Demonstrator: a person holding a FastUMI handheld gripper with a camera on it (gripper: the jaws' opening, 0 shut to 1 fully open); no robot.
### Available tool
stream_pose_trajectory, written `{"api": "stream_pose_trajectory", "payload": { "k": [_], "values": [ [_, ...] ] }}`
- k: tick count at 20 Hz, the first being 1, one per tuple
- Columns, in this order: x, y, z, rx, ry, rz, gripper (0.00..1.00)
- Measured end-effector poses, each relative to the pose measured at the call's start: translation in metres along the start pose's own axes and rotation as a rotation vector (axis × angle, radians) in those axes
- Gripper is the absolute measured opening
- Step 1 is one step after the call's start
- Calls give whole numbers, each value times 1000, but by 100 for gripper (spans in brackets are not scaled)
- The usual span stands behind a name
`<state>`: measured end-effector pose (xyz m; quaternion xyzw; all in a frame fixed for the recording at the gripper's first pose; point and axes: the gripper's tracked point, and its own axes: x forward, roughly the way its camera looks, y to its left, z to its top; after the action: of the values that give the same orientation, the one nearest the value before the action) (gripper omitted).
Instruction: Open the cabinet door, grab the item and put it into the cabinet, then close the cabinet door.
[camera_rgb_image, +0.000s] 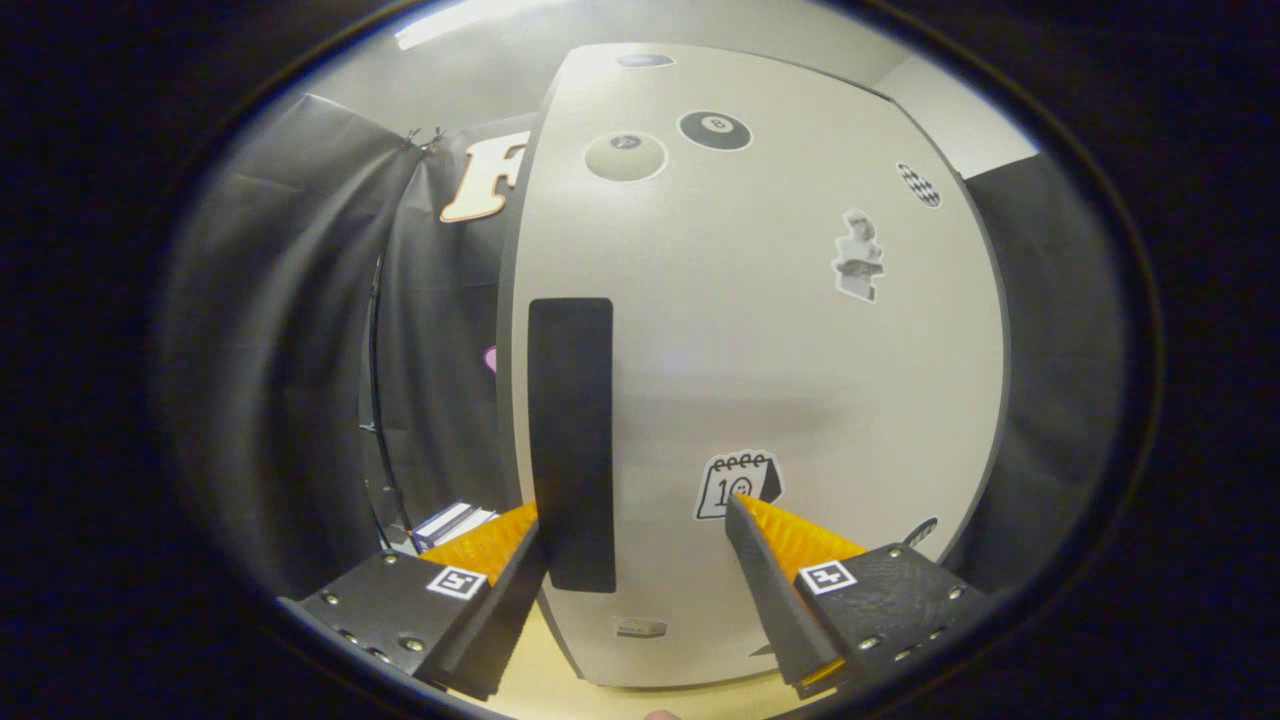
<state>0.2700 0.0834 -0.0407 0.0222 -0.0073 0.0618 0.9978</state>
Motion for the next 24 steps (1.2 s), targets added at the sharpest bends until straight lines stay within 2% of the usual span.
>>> {"api": "stream_pose_trajectory", "payload": {
  "k": [4,12,16,24],
  "values": [
    [2,0,0,-7,-11,-24,98],
    [-15,1,6,4,-10,-7,99],
    [-54,-3,11,0,-3,-4,98],
    [-156,-49,25,-46,-3,-89,98]
  ]
}}
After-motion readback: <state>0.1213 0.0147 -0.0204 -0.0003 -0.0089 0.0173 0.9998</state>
